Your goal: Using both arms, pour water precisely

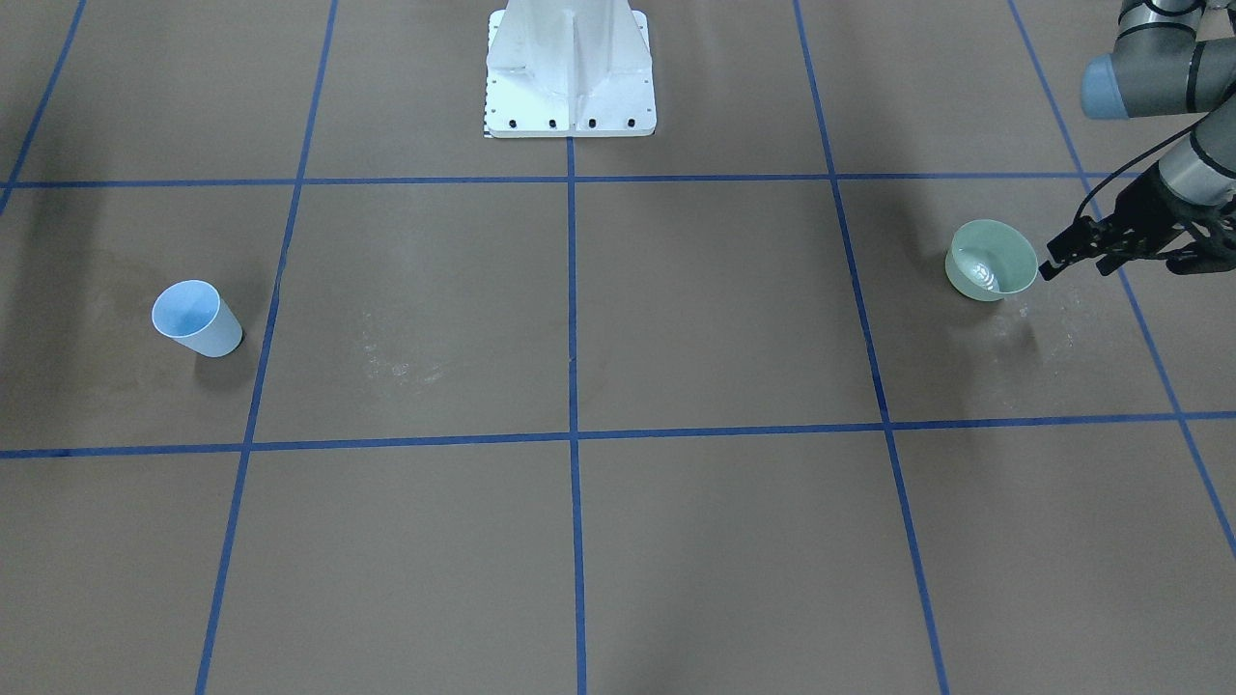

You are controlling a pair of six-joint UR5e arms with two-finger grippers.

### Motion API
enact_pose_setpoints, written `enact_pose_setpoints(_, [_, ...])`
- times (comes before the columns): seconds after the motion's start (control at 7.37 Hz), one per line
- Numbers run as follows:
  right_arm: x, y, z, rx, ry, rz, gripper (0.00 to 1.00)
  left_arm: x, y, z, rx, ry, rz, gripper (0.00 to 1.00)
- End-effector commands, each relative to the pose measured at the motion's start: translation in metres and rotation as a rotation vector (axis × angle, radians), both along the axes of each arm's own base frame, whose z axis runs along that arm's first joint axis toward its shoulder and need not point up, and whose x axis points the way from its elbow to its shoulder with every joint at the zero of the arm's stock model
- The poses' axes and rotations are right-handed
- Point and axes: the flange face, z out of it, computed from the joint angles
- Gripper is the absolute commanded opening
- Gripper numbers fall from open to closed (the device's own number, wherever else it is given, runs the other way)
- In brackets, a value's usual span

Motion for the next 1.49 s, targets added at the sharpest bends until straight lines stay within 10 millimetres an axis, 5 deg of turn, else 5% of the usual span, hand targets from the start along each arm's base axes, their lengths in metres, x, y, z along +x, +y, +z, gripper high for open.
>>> enact_pose_setpoints(0.0, [0.000,0.000,0.000,0.000,0.000,0.001,1.00,0.021,0.018,0.008,-0.014,-0.010,0.058,0.99])
enact_pose_setpoints(0.27, [0.000,0.000,0.001,-0.002,0.000,0.001,1.00,0.031,0.024,0.008,-0.015,-0.009,0.087,0.93])
enact_pose_setpoints(0.41, [0.000,0.001,0.001,-0.003,0.000,0.001,1.00,0.034,0.026,0.009,-0.028,-0.008,0.089,0.57])
enact_pose_setpoints(0.54, [0.000,0.001,0.002,-0.004,0.000,0.000,1.00,0.031,0.031,0.015,-0.038,-0.015,0.091,0.36])
enact_pose_setpoints(0.81, [0.000,0.001,0.002,-0.005,0.000,0.000,1.00,0.033,0.033,0.016,-0.041,-0.017,0.098,0.32])
enact_pose_setpoints(1.09, [0.000,0.001,0.003,-0.007,0.000,0.000,1.00,0.033,0.033,0.014,-0.044,-0.011,0.099,0.00])
enact_pose_setpoints(1.36, [0.000,0.001,0.003,-0.005,0.000,0.000,1.00,0.036,0.034,-0.020,-0.074,0.051,0.123,0.00])
